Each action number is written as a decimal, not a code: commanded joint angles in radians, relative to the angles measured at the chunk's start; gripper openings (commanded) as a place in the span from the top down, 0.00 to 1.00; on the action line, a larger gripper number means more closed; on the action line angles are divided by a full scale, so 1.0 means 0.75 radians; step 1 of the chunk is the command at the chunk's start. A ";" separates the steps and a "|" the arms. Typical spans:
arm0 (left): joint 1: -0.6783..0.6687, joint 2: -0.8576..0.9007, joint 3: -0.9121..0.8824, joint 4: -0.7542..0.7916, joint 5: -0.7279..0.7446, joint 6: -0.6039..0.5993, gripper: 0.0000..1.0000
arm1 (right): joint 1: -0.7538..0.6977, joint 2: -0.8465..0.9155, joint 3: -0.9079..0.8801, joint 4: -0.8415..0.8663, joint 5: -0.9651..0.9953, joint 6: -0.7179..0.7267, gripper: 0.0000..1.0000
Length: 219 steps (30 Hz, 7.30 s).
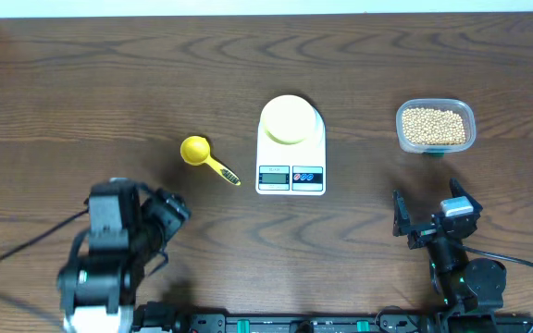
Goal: Scoop item into bowl and weigh 50g on scale
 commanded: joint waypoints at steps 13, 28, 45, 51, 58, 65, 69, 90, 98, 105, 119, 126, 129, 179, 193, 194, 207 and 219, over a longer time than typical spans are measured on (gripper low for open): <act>-0.002 0.631 0.343 0.113 -0.086 -0.020 0.26 | 0.014 -0.007 -0.002 -0.005 -0.004 0.002 0.01; -0.075 0.888 0.343 0.367 -0.106 -0.088 0.29 | 0.014 -0.007 -0.002 -0.005 -0.004 0.002 0.01; -0.076 1.335 0.343 0.638 -0.155 -0.099 0.35 | 0.014 -0.007 -0.002 -0.005 -0.004 0.002 0.01; -0.076 1.432 0.343 0.722 -0.155 -0.102 0.48 | 0.014 -0.007 -0.002 -0.005 -0.004 0.002 0.01; -0.076 1.446 0.343 0.725 -0.155 -0.143 0.93 | 0.014 -0.007 -0.002 -0.005 -0.004 0.002 0.01; -0.076 1.444 0.343 0.712 -0.155 -0.143 0.93 | 0.014 -0.007 -0.002 -0.005 -0.004 0.002 0.01; -0.073 1.444 0.343 0.712 -0.103 -0.143 0.93 | 0.014 -0.007 -0.002 -0.005 -0.004 0.002 0.01; 0.101 0.902 0.343 0.211 0.030 -0.243 0.93 | 0.014 -0.007 -0.002 -0.005 -0.004 0.002 0.01; 0.101 0.667 0.343 0.033 0.031 -0.491 0.93 | 0.014 -0.007 -0.002 -0.005 -0.004 0.002 0.01; 0.100 0.618 0.343 -0.108 0.031 -0.490 0.93 | 0.014 -0.007 -0.002 -0.005 -0.004 0.002 0.01; 0.100 0.615 0.343 -0.140 0.160 -0.420 0.93 | 0.014 -0.007 -0.002 -0.005 -0.004 0.002 0.01; 0.100 0.616 0.343 -0.168 0.174 -0.385 0.93 | 0.014 -0.007 -0.002 -0.005 -0.004 0.002 0.01; 0.100 0.616 0.343 -0.182 0.174 -0.314 0.93 | 0.014 -0.007 -0.002 -0.005 -0.004 0.002 0.01; 0.100 0.617 0.343 -0.272 0.174 -0.301 0.93 | 0.012 0.117 0.174 -0.160 -0.374 0.969 0.01; 0.100 0.617 0.343 -0.268 0.174 -0.300 0.93 | 0.012 0.865 0.708 -0.531 -0.714 0.886 0.01; 0.100 0.617 0.343 -0.268 0.174 -0.300 0.93 | 0.012 0.901 0.719 -0.529 -0.764 0.886 0.01; 0.100 0.617 0.343 -0.268 0.174 -0.301 0.93 | 0.032 1.162 0.731 -0.515 -1.011 1.005 0.01; 0.100 0.617 0.342 -0.269 0.174 -0.392 0.93 | 0.274 1.186 0.731 -0.343 -0.896 1.083 0.01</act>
